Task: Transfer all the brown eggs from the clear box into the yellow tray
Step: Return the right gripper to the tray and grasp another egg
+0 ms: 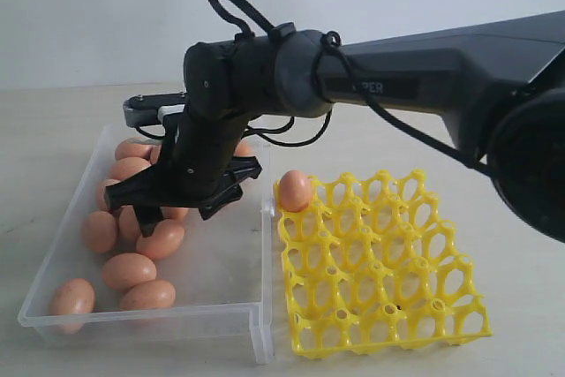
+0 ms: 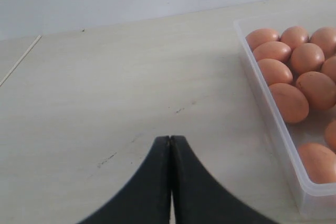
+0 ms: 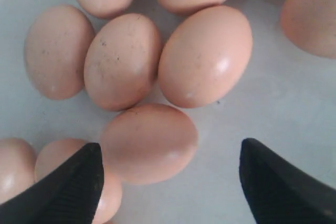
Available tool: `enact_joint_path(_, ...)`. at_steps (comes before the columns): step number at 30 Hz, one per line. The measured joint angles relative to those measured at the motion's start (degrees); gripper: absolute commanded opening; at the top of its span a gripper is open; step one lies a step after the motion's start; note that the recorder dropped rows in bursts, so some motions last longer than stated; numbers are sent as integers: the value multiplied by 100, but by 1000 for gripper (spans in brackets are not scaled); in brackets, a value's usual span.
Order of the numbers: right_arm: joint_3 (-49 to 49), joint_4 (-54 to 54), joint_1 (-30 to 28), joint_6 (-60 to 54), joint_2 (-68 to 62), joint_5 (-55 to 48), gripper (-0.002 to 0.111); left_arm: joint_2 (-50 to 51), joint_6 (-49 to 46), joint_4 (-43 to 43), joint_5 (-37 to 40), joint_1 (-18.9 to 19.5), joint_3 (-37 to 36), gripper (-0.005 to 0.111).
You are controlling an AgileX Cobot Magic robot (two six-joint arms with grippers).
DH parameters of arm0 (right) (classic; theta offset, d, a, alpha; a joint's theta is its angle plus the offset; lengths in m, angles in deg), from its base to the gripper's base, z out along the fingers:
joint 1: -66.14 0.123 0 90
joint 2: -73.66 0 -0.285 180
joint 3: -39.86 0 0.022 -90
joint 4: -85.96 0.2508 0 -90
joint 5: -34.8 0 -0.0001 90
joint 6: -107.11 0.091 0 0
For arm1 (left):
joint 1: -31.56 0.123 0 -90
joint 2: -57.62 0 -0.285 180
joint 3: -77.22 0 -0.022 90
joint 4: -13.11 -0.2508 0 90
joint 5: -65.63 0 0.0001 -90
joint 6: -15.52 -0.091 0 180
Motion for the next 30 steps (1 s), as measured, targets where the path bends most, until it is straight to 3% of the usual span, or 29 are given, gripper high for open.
enact_joint_path(7, -60, 37, 0, 659, -253, 188, 69, 0, 0, 0, 0, 0, 0, 0)
enact_joint_path(17, -83, 132, 0, 741, -432, 441, 64, 0, 0, 0, 0, 0, 0, 0)
enact_joint_path(26, -83, 103, 0, 597, -459, 581, 24, 0, 0, 0, 0, 0, 0, 0)
enact_joint_path(27, -83, 103, 0, 597, -459, 581, 13, 0, 0, 0, 0, 0, 0, 0)
enact_joint_path(29, -83, 103, 0, 560, -459, 589, 0, 0, 0, 0, 0, 0, 0, 0)
enact_joint_path(30, -83, 33, 0, 550, -459, 589, 0, 0, 0, 0, 0, 0, 0, 0)
